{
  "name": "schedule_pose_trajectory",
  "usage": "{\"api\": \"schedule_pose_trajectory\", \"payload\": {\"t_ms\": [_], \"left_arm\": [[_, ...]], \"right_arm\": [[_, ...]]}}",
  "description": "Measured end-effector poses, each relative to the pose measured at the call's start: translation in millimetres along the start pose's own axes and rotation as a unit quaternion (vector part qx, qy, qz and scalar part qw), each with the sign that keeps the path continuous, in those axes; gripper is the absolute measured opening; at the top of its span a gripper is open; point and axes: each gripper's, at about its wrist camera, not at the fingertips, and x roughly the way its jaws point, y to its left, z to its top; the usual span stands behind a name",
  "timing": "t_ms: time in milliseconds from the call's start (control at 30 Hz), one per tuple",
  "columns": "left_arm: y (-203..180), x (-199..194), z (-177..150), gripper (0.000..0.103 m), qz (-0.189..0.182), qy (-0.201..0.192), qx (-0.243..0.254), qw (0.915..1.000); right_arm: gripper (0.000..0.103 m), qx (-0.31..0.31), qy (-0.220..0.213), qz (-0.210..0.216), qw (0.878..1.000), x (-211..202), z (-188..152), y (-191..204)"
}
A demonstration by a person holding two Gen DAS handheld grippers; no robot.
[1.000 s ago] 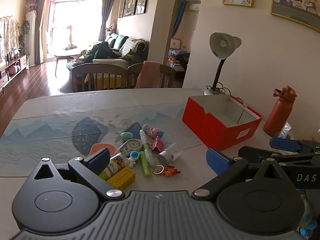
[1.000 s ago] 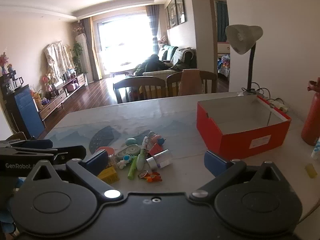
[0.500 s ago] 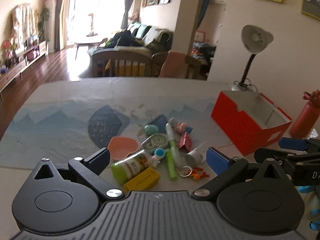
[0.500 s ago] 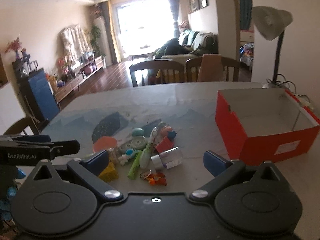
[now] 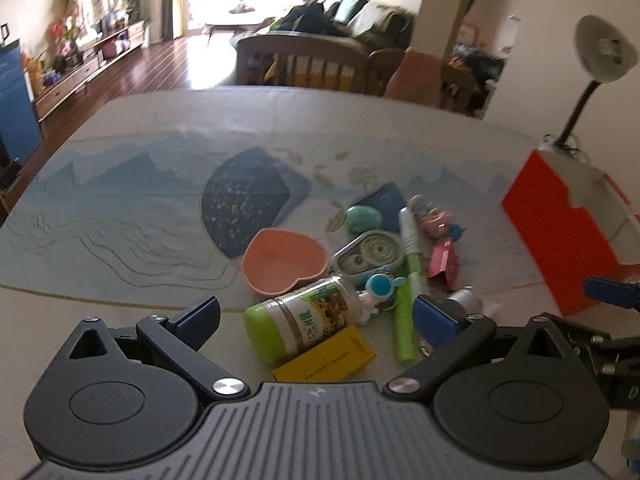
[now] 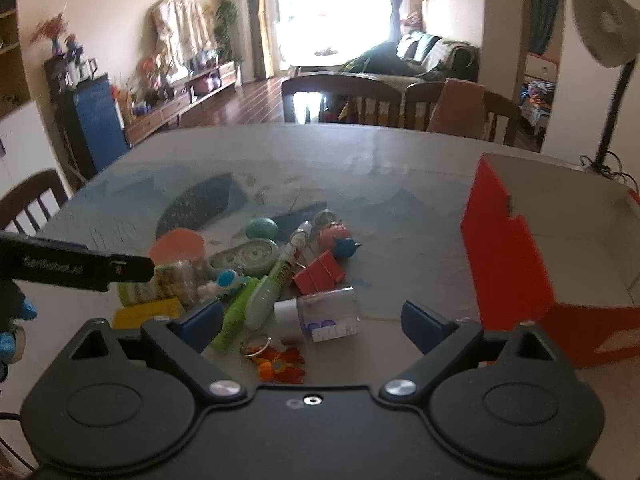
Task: Organize rigid objects
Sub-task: 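Grasp the green-capped supplement bottle with the left gripper while the right grasps the clear vial, then carry the bottle and vial in both grippers over the red box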
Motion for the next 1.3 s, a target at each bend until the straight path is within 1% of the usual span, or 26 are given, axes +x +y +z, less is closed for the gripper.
{"api": "schedule_pose_trajectory", "payload": {"t_ms": [200, 300, 433, 567, 600, 767, 800, 867, 933, 967, 1167, 1300], "left_arm": [[-3.2, 33.4, 6.7, 0.103, 0.037, 0.031, -0.041, 0.9980], [-1.7, 47.1, 9.2, 0.103, 0.061, 0.045, -0.065, 0.9950], [-0.2, 60.2, 9.6, 0.103, 0.090, 0.058, -0.087, 0.9905], [-0.9, 67.7, 8.5, 0.103, 0.100, 0.063, -0.102, 0.9877], [-0.9, 68.8, 8.1, 0.102, 0.102, 0.066, -0.106, 0.9869], [1.5, 73.7, 4.1, 0.102, 0.103, 0.077, -0.134, 0.9826], [2.1, 73.7, 3.7, 0.102, 0.103, 0.077, -0.137, 0.9821], [2.8, 73.5, 3.8, 0.097, 0.098, 0.075, -0.142, 0.9822], [2.2, 73.7, 4.6, 0.088, 0.093, 0.075, -0.143, 0.9824], [2.1, 73.1, 4.8, 0.088, 0.094, 0.076, -0.142, 0.9824], [4.9, 71.4, 3.3, 0.088, 0.092, 0.074, -0.139, 0.9832], [8.1, 66.3, 0.7, 0.088, 0.087, 0.071, -0.136, 0.9843]], "right_arm": [[0.094, -0.026, 0.026, 0.009, 0.999, 31.8, 2.9, -6.9], [0.094, -0.034, 0.037, 0.012, 0.999, 45.7, 3.4, -8.3], [0.094, -0.039, 0.050, 0.016, 0.998, 61.1, 3.6, -8.9], [0.091, -0.045, 0.061, 0.022, 0.997, 69.9, 2.2, -6.8], [0.090, -0.046, 0.064, 0.024, 0.997, 71.8, 1.5, -6.1], [0.080, -0.045, 0.077, 0.020, 0.996, 77.8, -2.3, -2.2], [0.079, -0.046, 0.078, 0.018, 0.996, 78.6, -2.8, -1.5], [0.076, -0.047, 0.080, 0.014, 0.996, 79.7, -3.5, -0.5], [0.071, -0.043, 0.082, 0.013, 0.996, 80.1, -3.5, -0.7], [0.068, -0.041, 0.083, 0.013, 0.996, 79.9, -3.2, -0.6], [0.067, -0.030, 0.076, 0.000, 0.997, 75.9, -2.0, -0.9], [0.067, -0.021, 0.067, -0.004, 0.998, 65.3, -0.3, -0.2]]}}
